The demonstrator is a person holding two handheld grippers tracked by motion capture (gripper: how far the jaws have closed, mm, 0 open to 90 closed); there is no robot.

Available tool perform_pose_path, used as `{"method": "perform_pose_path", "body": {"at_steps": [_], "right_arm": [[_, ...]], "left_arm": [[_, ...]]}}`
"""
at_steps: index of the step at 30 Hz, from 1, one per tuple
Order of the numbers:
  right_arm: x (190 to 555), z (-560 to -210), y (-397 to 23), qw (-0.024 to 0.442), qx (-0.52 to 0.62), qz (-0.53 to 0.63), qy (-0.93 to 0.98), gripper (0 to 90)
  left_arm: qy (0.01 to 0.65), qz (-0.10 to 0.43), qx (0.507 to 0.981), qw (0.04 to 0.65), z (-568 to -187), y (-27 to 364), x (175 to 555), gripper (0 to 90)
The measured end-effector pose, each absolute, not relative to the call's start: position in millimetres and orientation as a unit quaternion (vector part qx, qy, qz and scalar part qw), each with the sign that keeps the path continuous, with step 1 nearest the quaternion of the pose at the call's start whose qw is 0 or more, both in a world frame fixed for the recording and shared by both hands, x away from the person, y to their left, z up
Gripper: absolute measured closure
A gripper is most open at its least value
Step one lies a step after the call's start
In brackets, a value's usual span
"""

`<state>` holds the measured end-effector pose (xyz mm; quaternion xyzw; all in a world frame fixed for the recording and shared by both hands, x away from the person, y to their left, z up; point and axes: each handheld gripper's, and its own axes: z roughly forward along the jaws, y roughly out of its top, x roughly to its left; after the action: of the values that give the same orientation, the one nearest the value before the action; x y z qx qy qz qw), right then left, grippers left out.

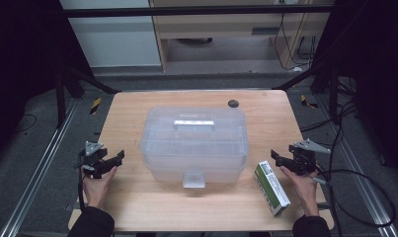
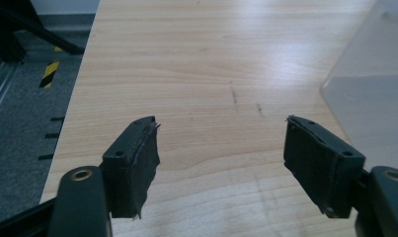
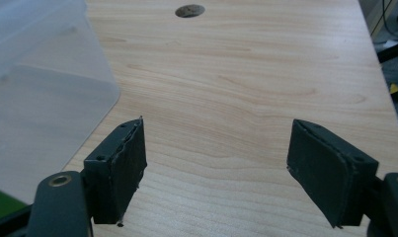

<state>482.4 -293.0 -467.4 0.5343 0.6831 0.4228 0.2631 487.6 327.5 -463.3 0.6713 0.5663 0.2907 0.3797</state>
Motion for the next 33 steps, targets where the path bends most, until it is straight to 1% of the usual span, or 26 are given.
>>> {"method": "perform_pose_path", "body": {"at_steps": [4, 7, 8, 10, 15, 23, 27, 30, 33], "right_arm": [[481, -463, -290, 0.279, 0.531, 0.416, 0.684, 22.5], [480, -461, -288, 0.272, 0.522, 0.420, 0.690, 23.7], [479, -459, -286, 0.270, 0.513, 0.424, 0.696, 24.1], [478, -456, -285, 0.275, 0.510, 0.421, 0.698, 24.0], [477, -453, -285, 0.272, 0.504, 0.423, 0.702, 23.7], [475, -449, -285, 0.277, 0.496, 0.420, 0.708, 23.2], [475, -449, -284, 0.283, 0.492, 0.420, 0.708, 22.9], [475, -449, -285, 0.287, 0.490, 0.419, 0.708, 22.8], [475, -449, -285, 0.288, 0.490, 0.420, 0.708, 22.8]], "left_arm": [[0.556, 0.299, 0.676, 0.381, -458, 322, 486, 33.1], [0.542, 0.307, 0.682, 0.384, -454, 320, 484, 34.9], [0.535, 0.306, 0.682, 0.394, -450, 321, 483, 35.9], [0.530, 0.307, 0.683, 0.398, -448, 321, 483, 37.6], [0.513, 0.322, 0.694, 0.389, -436, 320, 481, 37.9], [0.494, 0.328, 0.699, 0.399, -417, 319, 479, 34.9], [0.484, 0.320, 0.707, 0.404, -408, 317, 480, 34.9], [0.473, 0.306, 0.720, 0.406, -400, 315, 482, 31.9], [0.471, 0.305, 0.718, 0.411, -396, 314, 483, 30.6]]}}
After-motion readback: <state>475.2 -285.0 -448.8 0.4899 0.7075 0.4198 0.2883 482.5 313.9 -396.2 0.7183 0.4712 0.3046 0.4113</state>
